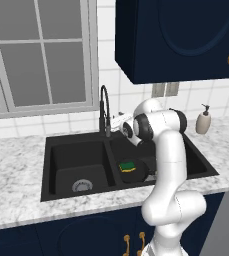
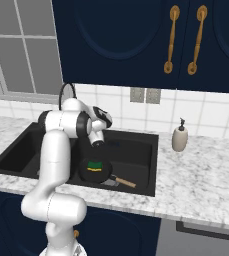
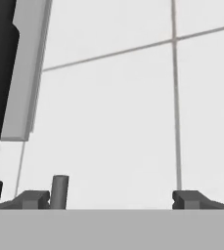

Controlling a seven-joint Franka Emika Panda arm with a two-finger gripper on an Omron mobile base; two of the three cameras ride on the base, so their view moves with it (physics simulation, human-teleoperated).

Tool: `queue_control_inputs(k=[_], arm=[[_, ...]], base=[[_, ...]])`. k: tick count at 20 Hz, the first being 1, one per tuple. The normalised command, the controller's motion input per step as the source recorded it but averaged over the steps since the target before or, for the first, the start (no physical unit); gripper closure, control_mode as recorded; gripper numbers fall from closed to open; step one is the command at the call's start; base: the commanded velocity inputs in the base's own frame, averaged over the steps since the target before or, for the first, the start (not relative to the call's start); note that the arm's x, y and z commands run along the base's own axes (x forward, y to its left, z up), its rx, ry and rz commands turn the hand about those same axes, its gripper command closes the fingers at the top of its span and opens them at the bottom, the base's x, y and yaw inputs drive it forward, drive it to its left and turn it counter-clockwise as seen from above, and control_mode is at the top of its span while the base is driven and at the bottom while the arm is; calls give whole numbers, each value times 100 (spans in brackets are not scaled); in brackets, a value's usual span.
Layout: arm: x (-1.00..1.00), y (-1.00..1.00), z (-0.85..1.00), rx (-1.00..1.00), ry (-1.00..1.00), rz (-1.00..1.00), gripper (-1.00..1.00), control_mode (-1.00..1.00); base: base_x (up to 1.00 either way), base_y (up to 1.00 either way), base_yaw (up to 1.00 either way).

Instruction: Pick the pan and sponge and place them into the sink. Then turn on the water.

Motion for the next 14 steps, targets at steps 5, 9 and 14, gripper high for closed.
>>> queue_control_inputs(k=[5,9,14], arm=[[17,0,-19,0,0,-4,100,-100],[2,-14,-29,0,0,-3,100,-100],[0,-41,-44,0,-1,-1,100,-100]], base=[[0,0,0],[0,0,0],[0,0,0]])
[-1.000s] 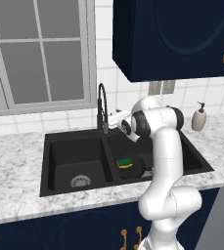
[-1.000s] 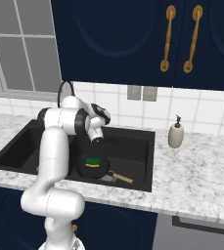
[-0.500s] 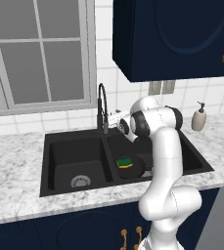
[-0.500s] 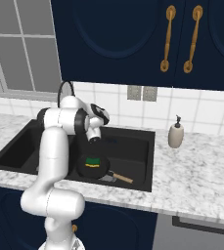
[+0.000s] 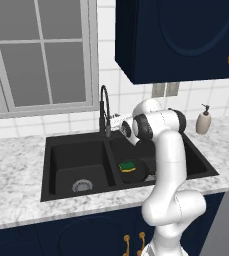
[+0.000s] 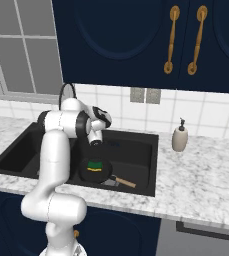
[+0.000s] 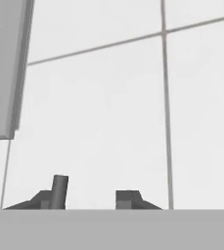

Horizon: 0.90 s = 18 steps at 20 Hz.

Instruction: Pick the pan and sponge and place them into the sink. Then turn on the water.

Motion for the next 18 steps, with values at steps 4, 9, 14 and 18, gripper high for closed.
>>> queue_control_inputs(k=[4,9,14,18], arm=[[0,-68,-34,0,-3,-2,100,-100],[0,-99,-37,0,-4,-3,100,-100],[0,-100,-33,0,-3,-5,100,-100],[-6,-100,-30,0,-1,-7,100,-100]], base=[[0,0,0],[0,0,0],[0,0,0],[0,0,0]])
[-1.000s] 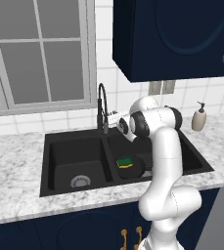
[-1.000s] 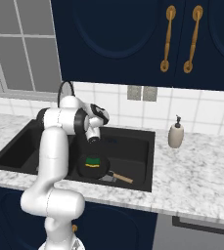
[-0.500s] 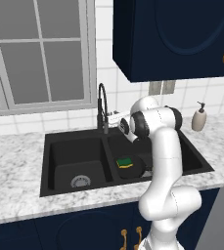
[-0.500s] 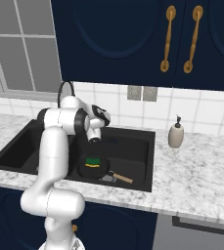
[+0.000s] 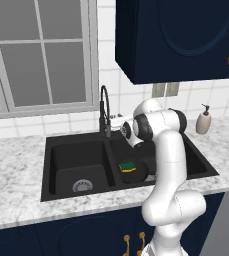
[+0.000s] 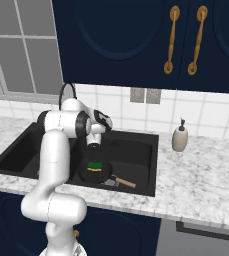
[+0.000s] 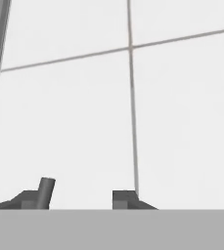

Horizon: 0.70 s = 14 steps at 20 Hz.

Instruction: Pick the pan and sponge and place them into the sink. Then turn on the water.

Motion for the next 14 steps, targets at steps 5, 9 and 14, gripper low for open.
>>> queue_control_inputs(k=[5,9,14], arm=[[-10,-100,-26,0,0,-7,100,-100],[-17,-100,-29,0,0,-8,100,-100],[-22,-100,-35,0,0,-8,100,-100]], base=[[0,0,0],[0,0,0],[0,0,0]])
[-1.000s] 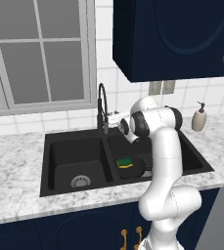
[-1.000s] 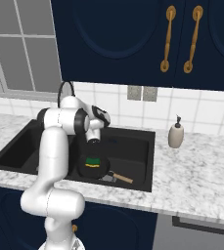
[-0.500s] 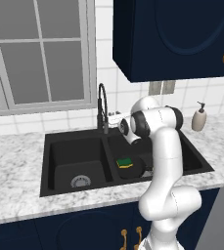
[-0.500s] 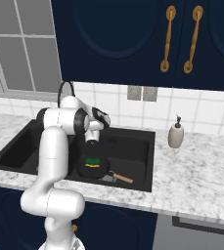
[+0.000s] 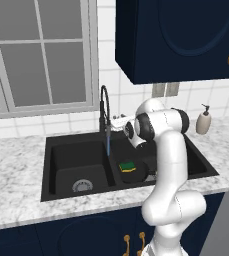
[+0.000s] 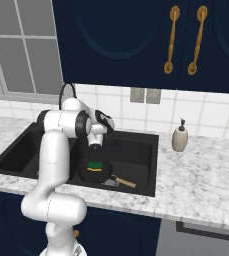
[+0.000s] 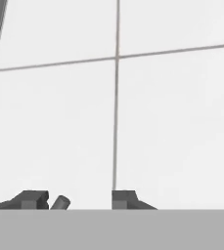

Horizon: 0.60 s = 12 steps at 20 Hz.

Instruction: Pick the pan and sponge and place them into the sink. Then turn on the water.

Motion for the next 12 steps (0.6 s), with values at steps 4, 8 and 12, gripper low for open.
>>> queue_control_inputs(k=[4,8,12], arm=[[-19,-100,-37,0,0,-8,100,-100],[-17,-100,-35,0,0,-7,100,-100],[-19,-94,-49,-4,1,-10,100,-100]], base=[[0,0,0],[0,0,0],[0,0,0]])
